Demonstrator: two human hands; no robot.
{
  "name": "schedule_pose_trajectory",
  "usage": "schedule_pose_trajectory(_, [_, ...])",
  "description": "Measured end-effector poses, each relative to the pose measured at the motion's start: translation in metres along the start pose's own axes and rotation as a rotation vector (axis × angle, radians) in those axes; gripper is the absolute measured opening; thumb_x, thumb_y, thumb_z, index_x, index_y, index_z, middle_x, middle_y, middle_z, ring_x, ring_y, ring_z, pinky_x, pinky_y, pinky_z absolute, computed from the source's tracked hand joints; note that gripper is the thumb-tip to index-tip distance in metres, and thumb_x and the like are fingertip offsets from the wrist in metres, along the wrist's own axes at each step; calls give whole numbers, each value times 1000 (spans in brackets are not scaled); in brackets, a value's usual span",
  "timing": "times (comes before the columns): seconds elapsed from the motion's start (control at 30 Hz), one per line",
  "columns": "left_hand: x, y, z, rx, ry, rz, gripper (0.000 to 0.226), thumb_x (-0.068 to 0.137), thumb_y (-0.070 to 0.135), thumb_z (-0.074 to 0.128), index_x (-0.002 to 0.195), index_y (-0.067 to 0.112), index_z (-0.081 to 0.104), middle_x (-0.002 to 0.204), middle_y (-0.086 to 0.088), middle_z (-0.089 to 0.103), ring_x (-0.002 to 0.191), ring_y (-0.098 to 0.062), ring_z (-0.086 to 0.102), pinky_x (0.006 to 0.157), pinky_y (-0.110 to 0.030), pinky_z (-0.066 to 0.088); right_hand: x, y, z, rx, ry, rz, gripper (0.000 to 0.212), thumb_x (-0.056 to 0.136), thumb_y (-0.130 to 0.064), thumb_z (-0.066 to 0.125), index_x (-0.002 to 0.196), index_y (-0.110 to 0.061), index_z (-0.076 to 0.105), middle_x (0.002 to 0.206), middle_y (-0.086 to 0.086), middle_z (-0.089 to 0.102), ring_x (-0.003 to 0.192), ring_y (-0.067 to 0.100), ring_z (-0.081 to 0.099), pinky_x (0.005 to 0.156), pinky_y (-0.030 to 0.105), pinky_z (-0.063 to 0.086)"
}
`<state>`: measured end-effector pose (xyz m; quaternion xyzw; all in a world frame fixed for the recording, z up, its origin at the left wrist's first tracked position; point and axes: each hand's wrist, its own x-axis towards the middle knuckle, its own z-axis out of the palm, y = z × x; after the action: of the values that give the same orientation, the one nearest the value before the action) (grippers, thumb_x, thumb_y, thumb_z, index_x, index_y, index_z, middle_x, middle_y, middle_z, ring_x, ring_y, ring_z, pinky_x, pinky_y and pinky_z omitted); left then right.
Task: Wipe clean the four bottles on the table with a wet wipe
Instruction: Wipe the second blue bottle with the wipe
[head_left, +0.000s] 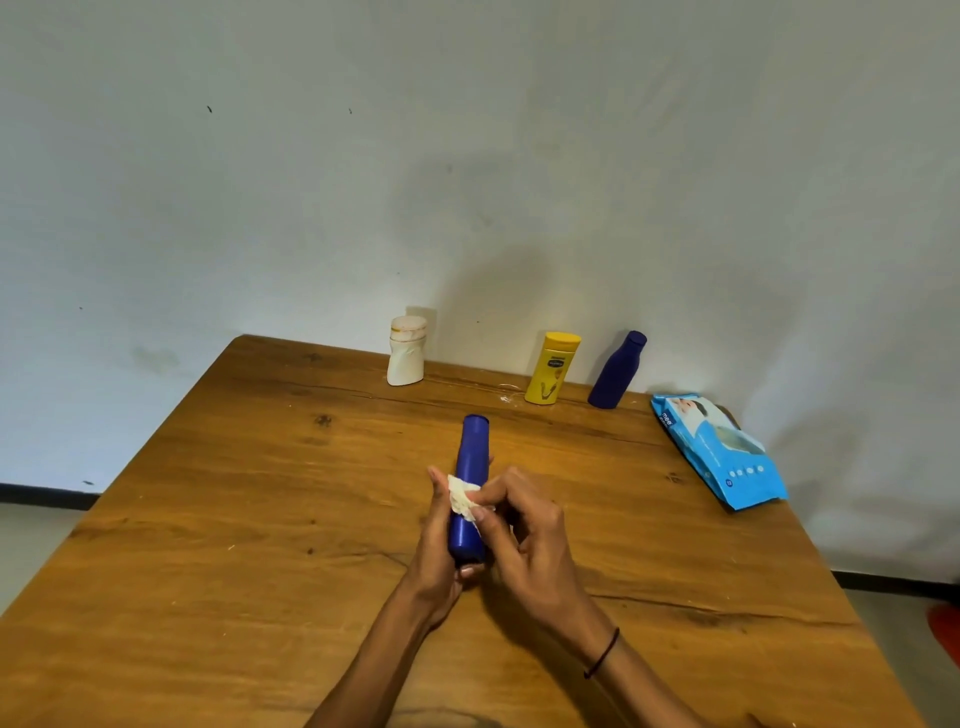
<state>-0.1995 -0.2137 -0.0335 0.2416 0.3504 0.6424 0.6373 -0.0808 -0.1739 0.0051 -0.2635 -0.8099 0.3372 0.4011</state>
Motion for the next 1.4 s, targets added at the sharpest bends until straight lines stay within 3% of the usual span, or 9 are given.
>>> schedule_pose_trajectory(0.13, [1, 4, 4, -53, 76, 75, 81, 96, 75, 22, 145, 22, 58, 72, -6, 52, 46, -7, 50, 36, -20, 41, -9, -11, -5, -26, -111, -54, 5, 100, -5, 66, 96, -7, 66, 94, -2, 60, 84, 13, 59, 70, 25, 48])
schedule_pose_trajectory(0.3, [5, 8, 2, 77, 14, 23, 65, 102, 69, 40, 143, 23, 63, 71, -4, 47, 47, -9, 44, 38, -21, 36, -14, -7, -15, -148, -175, -114, 7, 102, -7, 63, 96, -10, 62, 100, -3, 57, 87, 15, 57, 71, 38, 49])
schedule_pose_trajectory(0.47, [1, 4, 4, 232, 43, -9, 75, 96, 72, 49, 130, 7, 60, 70, -13, 62, 44, -17, 56, 35, -23, 40, -1, -4, -19, -302, -76, -132, 10, 105, -10, 57, 106, -19, 55, 106, -7, 50, 87, 4, 54, 72, 22, 51])
schedule_pose_trajectory(0.63, [-6, 12, 7, 292, -37, 10, 57, 98, 57, 46, 115, 3, 57, 78, -18, 68, 55, -27, 64, 40, -25, 44, 25, 6, -24, -335, 68, -47, 9, 102, -9, 60, 107, -17, 58, 104, -9, 51, 94, -3, 55, 84, 11, 46])
schedule_pose_trajectory(0.97, [2, 1, 5, 361, -64, 93, 65, 95, 58, 55, 104, -6, 62, 73, -29, 68, 52, -31, 66, 37, -26, 45, 37, 10, -24, -165, 195, 74, 3, 103, -13, 63, 102, -15, 64, 95, -3, 62, 86, 12, 60, 70, 18, 45])
schedule_pose_trajectory(1.1, [5, 2, -1, 348, 6, 187, 67, 96, 61, 49, 119, 0, 62, 63, -28, 64, 37, -20, 52, 34, -24, 38, 16, 5, -23, -111, 86, 63, 5, 102, -11, 64, 100, -15, 66, 92, -5, 62, 83, 10, 59, 71, 17, 43])
schedule_pose_trajectory(1.2, [7, 3, -5, 358, 33, 233, 62, 97, 65, 46, 136, 20, 64, 59, -23, 57, 37, -20, 45, 35, -25, 35, 0, 3, -27, -101, 12, -5, 6, 102, -8, 65, 97, -12, 66, 90, -4, 59, 80, 11, 56, 69, 20, 41])
schedule_pose_trajectory(1.3, [7, 2, -6, 372, 46, 247, 59, 97, 66, 46, 138, 28, 63, 65, -22, 55, 43, -21, 44, 35, -24, 35, -12, 5, -34, -109, -63, -53, 9, 104, -14, 62, 96, -12, 65, 90, -3, 56, 78, 17, 55, 64, 36, 44])
schedule_pose_trajectory(1.4, [8, 1, -7, 369, 82, 242, 58, 95, 69, 49, 133, 28, 65, 72, -18, 59, 45, -23, 47, 36, -24, 37, -20, 4, -39, -132, -134, -79, 8, 104, -13, 62, 97, -11, 65, 93, -4, 55, 80, 17, 55, 63, 39, 46])
